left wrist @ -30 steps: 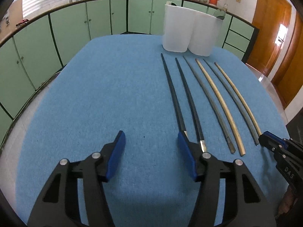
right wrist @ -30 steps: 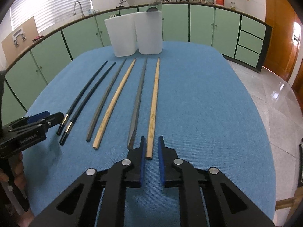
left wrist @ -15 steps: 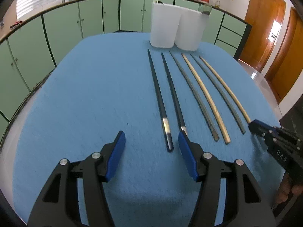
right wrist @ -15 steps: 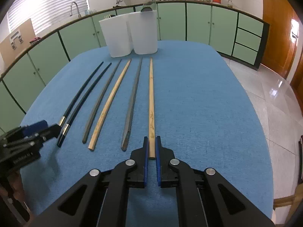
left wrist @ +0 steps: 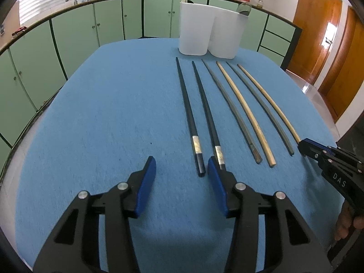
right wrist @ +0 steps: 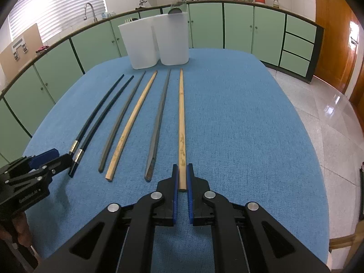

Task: Organize utensils
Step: 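Close the right tool on a wooden chopstick while the left tool approaches a black chopstick, then grasp the silver-banded black chopstick with the left tool while the right tool holds the wooden chopstick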

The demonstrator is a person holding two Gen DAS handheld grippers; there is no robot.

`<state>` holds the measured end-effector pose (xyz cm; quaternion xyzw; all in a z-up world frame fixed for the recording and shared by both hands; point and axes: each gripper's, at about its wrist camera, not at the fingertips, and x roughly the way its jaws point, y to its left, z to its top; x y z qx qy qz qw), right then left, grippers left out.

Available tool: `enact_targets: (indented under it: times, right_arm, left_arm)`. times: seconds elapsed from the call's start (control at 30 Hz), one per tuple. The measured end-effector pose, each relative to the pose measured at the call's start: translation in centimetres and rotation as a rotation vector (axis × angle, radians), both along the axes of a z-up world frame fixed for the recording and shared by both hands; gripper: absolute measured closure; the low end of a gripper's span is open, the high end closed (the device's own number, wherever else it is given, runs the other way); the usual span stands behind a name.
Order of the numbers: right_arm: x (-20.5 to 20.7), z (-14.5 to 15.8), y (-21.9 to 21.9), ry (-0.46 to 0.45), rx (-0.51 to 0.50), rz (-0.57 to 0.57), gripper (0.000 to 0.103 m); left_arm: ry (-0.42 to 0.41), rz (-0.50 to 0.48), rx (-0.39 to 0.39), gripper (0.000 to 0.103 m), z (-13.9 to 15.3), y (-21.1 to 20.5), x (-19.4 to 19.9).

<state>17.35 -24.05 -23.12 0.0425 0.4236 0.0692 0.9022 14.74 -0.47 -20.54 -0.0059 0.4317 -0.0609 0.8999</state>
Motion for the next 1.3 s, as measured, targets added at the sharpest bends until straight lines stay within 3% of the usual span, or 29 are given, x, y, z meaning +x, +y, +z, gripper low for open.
enact_targets:
  times: [0.4,0.6,1.3]
  right_arm:
    - [-0.1,0.1,-0.1,0.012,0.006,0.007,0.095]
    - [0.1,0.0,0.0,0.017,0.003,0.007,0.096]
    - [-0.3,0.1,0.3,0.029,0.014,0.025,0.094]
  left_arm:
    - [0.001,-0.002,-0.003,0.078,0.0,-0.5,-0.5]
    - [0.007,-0.020,0.016,0.096,-0.1,-1.2,-0.4]
    - [0.013,-0.023,0.022,0.097,0.1,-1.1,-0.1]
